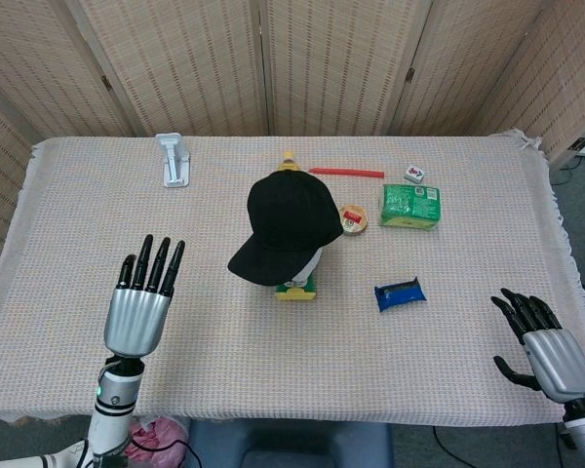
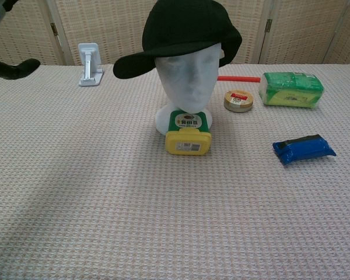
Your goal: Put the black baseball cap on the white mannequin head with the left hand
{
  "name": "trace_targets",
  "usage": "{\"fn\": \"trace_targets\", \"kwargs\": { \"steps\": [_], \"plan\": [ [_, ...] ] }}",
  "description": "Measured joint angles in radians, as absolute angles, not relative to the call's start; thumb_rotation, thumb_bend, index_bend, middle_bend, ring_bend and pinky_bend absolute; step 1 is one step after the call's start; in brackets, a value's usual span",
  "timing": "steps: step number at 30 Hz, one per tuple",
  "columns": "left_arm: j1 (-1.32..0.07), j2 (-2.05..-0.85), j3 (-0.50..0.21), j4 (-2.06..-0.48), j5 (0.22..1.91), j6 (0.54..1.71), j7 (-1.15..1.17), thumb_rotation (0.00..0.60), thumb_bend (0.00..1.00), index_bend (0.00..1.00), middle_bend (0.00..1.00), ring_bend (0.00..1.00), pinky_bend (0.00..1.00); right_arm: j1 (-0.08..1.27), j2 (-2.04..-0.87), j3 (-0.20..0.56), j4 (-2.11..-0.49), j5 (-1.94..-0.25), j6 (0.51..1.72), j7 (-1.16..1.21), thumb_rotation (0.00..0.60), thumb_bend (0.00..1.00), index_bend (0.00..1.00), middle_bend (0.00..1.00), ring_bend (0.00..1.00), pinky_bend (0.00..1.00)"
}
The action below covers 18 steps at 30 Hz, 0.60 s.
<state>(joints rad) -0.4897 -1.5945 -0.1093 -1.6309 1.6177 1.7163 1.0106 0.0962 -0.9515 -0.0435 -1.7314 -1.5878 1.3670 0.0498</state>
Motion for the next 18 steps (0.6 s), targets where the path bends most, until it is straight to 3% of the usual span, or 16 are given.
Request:
{"fn": "trace_targets", "kwargs": {
  "steps": [9,18],
  "plan": [
    [-0.418,-1.429,-0.113,-1.709,1.406,1.6,0.769,0.6,0.26,0.02,0.14,0.09,0.32,0.098,-0.967,-0.025,-1.733,-1.547,1.363,0.007,0.6,0.26,0.0,0.0,0.0,0.0],
    [-0.322,-1.254,-0.089,-1.721,1.289,1.481,0.37,0.6,0.26,0.02,0.13,0.09,0.31,0.082,-0.973,0.005,-1.734,-1.497,1.404,-0.022,0.6,0.26,0.0,0.0,0.0,0.0]
  ]
}}
